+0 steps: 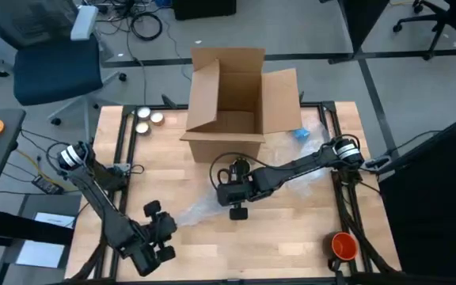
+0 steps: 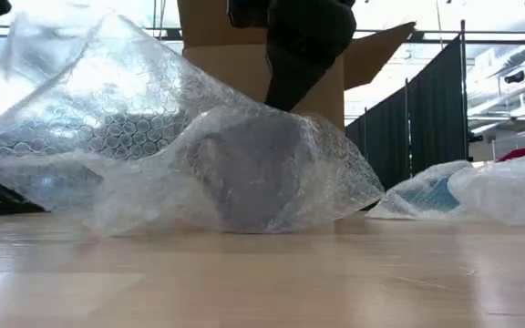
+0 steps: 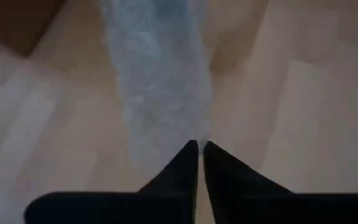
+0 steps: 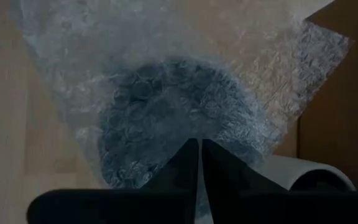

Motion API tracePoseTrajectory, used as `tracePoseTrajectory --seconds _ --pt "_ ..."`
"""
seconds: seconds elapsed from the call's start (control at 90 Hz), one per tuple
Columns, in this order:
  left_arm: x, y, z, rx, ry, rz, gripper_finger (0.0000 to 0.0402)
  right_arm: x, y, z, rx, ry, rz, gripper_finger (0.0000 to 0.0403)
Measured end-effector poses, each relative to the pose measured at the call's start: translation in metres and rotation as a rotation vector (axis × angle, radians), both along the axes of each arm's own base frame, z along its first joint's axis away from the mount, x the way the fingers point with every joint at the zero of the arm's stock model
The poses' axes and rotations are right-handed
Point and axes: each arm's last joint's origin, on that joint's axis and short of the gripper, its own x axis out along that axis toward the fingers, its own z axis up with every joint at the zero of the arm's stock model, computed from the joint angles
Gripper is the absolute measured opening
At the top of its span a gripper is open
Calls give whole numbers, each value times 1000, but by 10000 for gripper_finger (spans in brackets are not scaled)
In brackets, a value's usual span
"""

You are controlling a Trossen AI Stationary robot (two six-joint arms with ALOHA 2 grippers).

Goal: Wrap mug
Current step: Wrap the blue cup with the transparent bubble wrap

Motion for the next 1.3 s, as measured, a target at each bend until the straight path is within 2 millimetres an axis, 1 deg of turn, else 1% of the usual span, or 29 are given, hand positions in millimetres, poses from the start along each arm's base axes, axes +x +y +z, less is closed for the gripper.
tracePoseTrajectory --seconds 0.122,0.244,0.322,0.411,0.511,0.689,0.789,0.867,0.933,1.022,1.189,1.256,1.3 --pt "-6 0 2 7 94 -31 4 0 1 0 0 0 1 0" --pt "-13 -10 11 -22 160 -149 9 0 1 0 0 0 2 0" --pt "-20 -19 16 -19 152 -217 13 0 1 0 0 0 2 0" --pt "-31 -25 17 7 125 -256 20 0 1 0 1 0 4 0" --pt "-44 -30 10 34 78 -264 34 -1 3 0 1 0 5 0" --pt "-55 -31 -17 88 -90 -255 81 -1 4 0 3 0 11 0" --pt "-55 -25 -30 108 -110 -241 116 -1 4 0 3 0 11 0" --pt "-52 -18 -36 124 -133 -188 141 -1 4 0 3 0 11 0" --pt "-47 -14 -37 139 -152 -161 158 -1 4 0 4 0 12 0" --pt "-40 -14 -36 130 -198 -153 172 -1 4 0 4 1 12 0" --pt "-27 -21 -34 111 -237 -212 173 -1 4 0 5 1 12 0" --pt "-21 -19 -34 100 -246 -197 161 -1 4 0 4 1 13 0" --pt "-18 -18 -34 78 -243 -180 146 -1 5 0 4 1 14 0"
